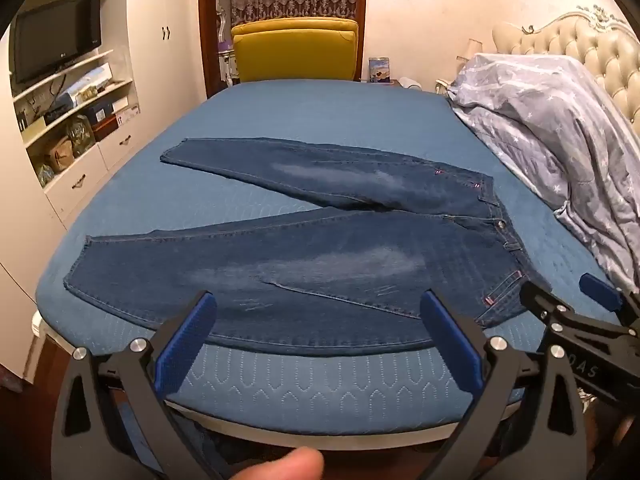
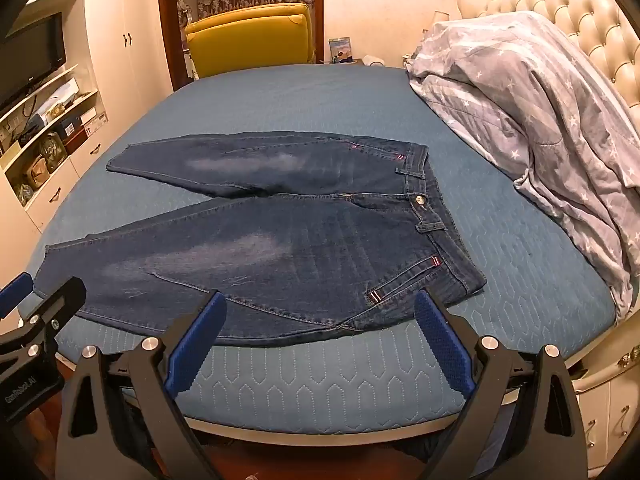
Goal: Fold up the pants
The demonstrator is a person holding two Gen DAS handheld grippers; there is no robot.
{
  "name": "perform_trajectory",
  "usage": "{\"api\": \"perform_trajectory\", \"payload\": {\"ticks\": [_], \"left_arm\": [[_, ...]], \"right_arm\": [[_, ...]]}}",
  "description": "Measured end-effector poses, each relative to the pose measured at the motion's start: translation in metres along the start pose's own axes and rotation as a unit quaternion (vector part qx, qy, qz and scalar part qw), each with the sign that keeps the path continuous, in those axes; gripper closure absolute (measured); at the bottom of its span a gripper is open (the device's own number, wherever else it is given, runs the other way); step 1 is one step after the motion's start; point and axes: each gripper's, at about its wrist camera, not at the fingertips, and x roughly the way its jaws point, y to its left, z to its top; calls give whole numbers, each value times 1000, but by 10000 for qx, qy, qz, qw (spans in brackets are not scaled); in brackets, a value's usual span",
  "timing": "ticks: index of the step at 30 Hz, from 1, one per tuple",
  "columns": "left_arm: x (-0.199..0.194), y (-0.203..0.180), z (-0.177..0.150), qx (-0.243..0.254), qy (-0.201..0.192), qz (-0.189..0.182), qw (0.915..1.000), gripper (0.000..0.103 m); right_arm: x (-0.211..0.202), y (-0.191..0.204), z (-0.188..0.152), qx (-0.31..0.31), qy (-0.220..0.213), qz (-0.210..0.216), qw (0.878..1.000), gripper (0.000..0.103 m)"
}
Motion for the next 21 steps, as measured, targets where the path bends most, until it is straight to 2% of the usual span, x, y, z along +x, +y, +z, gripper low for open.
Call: {"api": "perform_trajectory", "payload": {"ticks": [21], "left_arm": [[1, 0, 0, -86, -5, -83, 9999, 1]], "right_arm": [[4, 1, 1, 18, 28, 63, 10000, 12]]}}
